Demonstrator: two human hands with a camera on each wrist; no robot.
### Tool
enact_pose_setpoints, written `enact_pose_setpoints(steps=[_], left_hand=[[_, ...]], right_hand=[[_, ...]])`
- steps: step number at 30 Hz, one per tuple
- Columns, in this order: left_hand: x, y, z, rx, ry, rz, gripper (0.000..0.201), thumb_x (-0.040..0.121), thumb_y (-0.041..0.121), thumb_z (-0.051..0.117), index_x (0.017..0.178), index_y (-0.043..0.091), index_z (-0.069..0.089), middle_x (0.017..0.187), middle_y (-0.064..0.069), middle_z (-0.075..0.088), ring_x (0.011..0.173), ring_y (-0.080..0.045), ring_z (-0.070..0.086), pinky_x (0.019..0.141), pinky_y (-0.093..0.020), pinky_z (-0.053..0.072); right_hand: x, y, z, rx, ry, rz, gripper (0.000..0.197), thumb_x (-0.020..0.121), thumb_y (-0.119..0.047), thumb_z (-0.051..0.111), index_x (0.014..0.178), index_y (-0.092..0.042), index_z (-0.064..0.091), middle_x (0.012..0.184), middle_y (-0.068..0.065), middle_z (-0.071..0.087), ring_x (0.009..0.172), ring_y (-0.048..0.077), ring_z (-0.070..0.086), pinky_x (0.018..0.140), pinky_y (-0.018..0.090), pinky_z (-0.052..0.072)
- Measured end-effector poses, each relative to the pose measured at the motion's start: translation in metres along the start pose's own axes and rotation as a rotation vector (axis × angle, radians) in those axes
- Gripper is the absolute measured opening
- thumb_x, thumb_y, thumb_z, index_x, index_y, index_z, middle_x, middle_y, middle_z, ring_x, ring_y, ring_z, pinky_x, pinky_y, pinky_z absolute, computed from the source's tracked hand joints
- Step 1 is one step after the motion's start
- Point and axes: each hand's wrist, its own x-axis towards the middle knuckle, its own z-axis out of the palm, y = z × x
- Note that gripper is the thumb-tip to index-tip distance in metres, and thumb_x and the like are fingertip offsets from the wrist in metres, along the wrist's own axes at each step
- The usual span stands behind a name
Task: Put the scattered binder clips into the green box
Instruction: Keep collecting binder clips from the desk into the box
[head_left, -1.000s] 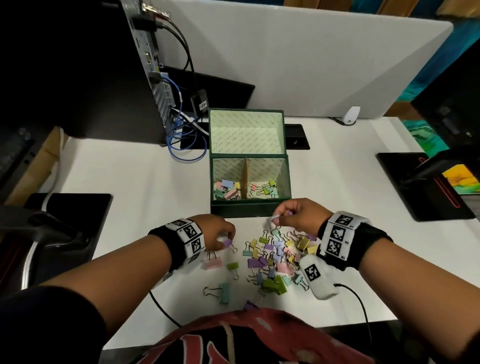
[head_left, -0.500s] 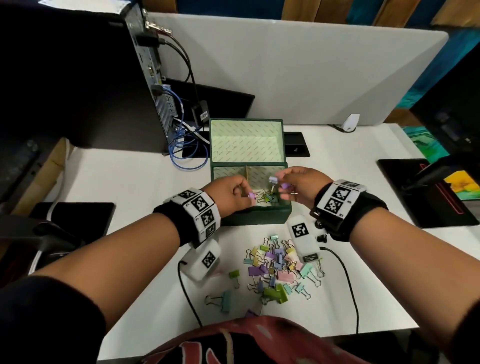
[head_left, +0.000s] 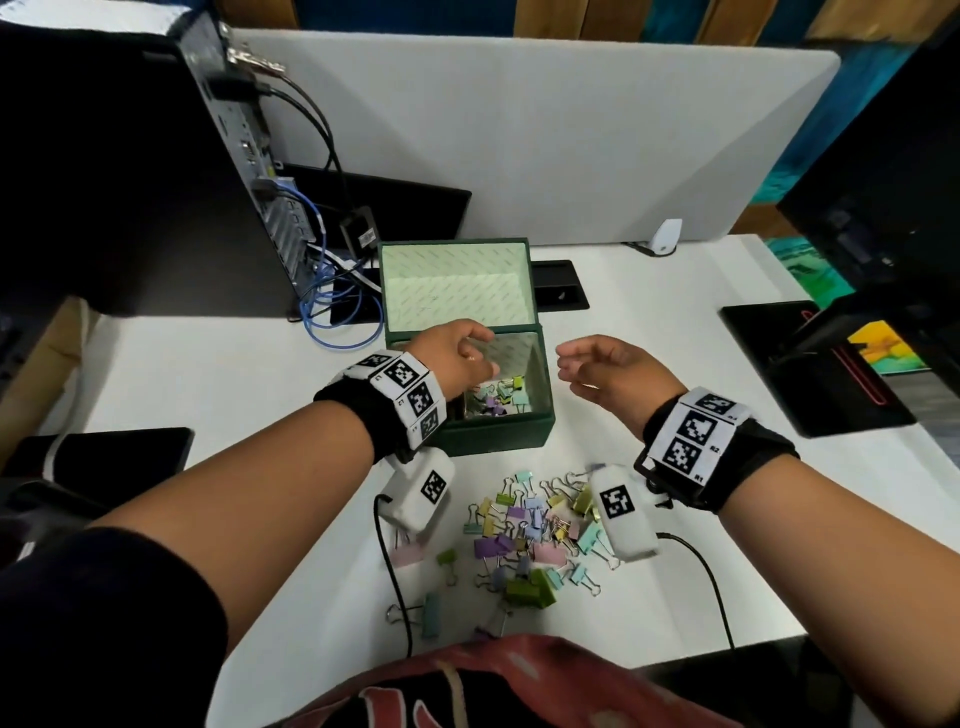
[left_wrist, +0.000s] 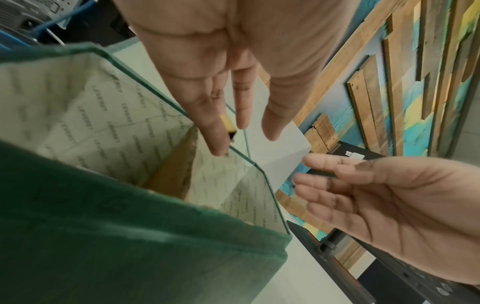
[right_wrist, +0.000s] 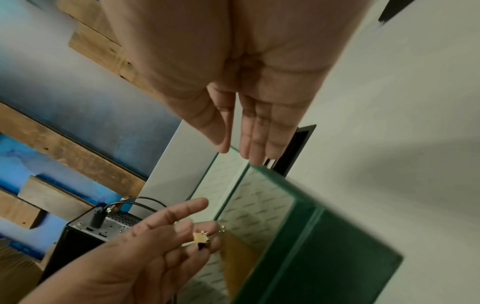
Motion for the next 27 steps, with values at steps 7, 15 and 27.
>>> enact_pose_setpoints(steps=[7, 15, 27], left_hand=[[-0.009, -0.013, 0.002, -0.115, -0.089, 0.064, 0.036, 0.084, 0.014, 0.061, 0.116, 0.028, 0.056, 0.11, 0.003, 0.062, 0.102, -0.013, 0.058, 0.094, -0.029, 0.048], [-0.033, -0.029, 0.023, 0.143, -0.467, 0.065, 0.024, 0.082, 0.008, 0.059, 0.101, 0.023, 0.063, 0.083, 0.007, 0.063, 0.071, -0.011, 0.058, 0.073, -0.026, 0.05], [-0.044, -0.052, 0.06, 0.833, -0.567, 0.198, 0.05, 0.078, 0.027, 0.066, 0.125, 0.025, 0.048, 0.122, -0.006, 0.051, 0.109, -0.025, 0.054, 0.086, -0.032, 0.045]], right_hand=[[-0.017, 0.036, -0.041, -0.444, 0.06, 0.073, 0.031, 0.087, -0.001, 0.046, 0.081, -0.028, 0.06, 0.082, -0.002, 0.061, 0.086, 0.022, 0.059, 0.085, 0.038, 0.049], [-0.029, 0.051, -0.026, -1.04, -0.218, 0.128, 0.031, 0.082, -0.003, 0.048, 0.095, -0.027, 0.064, 0.111, 0.002, 0.061, 0.103, 0.019, 0.056, 0.089, 0.023, 0.038], [-0.032, 0.066, 0.042, -1.397, -0.496, -0.116, 0.057, 0.079, -0.032, 0.065, 0.131, -0.023, 0.043, 0.134, 0.007, 0.047, 0.118, 0.029, 0.051, 0.095, 0.043, 0.048]])
